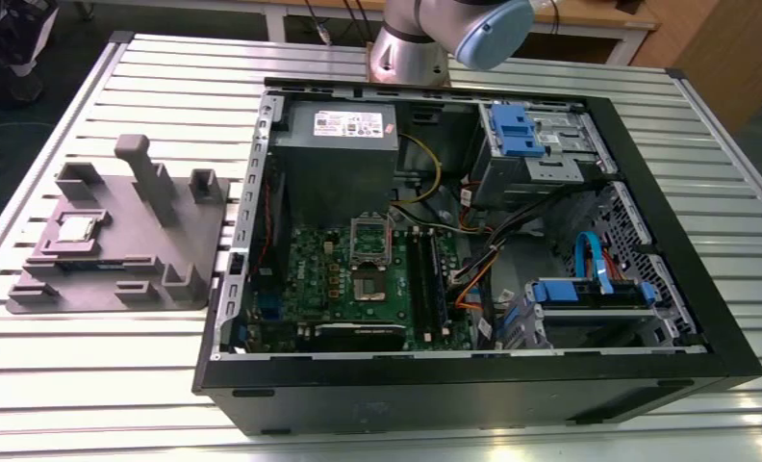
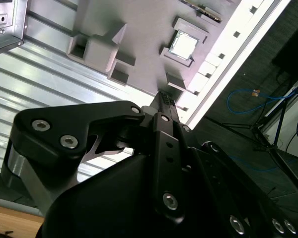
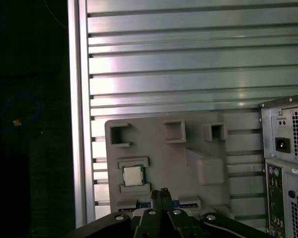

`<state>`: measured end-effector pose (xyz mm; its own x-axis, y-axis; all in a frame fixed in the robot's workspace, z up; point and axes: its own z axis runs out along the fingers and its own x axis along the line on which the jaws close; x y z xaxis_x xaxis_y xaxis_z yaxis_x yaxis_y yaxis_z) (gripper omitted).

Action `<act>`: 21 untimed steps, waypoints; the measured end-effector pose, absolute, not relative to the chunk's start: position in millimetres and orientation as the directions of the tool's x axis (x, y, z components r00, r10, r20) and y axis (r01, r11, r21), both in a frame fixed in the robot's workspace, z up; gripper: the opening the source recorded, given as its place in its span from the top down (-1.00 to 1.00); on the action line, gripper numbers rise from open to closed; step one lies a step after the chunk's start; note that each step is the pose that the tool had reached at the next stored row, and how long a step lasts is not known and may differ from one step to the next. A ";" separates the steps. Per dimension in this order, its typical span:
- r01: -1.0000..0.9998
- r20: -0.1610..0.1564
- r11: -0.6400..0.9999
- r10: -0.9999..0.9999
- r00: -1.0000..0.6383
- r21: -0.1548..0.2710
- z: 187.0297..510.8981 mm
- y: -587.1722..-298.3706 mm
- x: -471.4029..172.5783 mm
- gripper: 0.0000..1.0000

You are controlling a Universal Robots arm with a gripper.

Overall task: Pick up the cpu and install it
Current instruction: 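Reach for the cpu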

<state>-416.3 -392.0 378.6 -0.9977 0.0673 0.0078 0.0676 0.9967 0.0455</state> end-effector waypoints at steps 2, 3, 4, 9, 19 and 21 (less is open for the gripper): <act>0.068 0.008 0.997 0.067 -0.998 0.045 378.6 -392.0 -417.9 0.79; 0.067 0.008 0.997 0.067 -0.998 0.045 378.5 -392.1 -418.9 0.79; 0.068 0.008 0.997 0.067 -0.998 0.045 378.6 -392.1 -419.9 0.79; 0.068 0.008 0.997 0.067 -0.998 0.045 378.6 -392.1 -424.6 0.79; 0.068 0.008 0.997 0.067 -0.998 0.045 378.6 -392.1 -431.4 0.79; 0.067 0.008 0.997 0.067 -0.998 0.045 378.5 -392.1 -432.3 0.79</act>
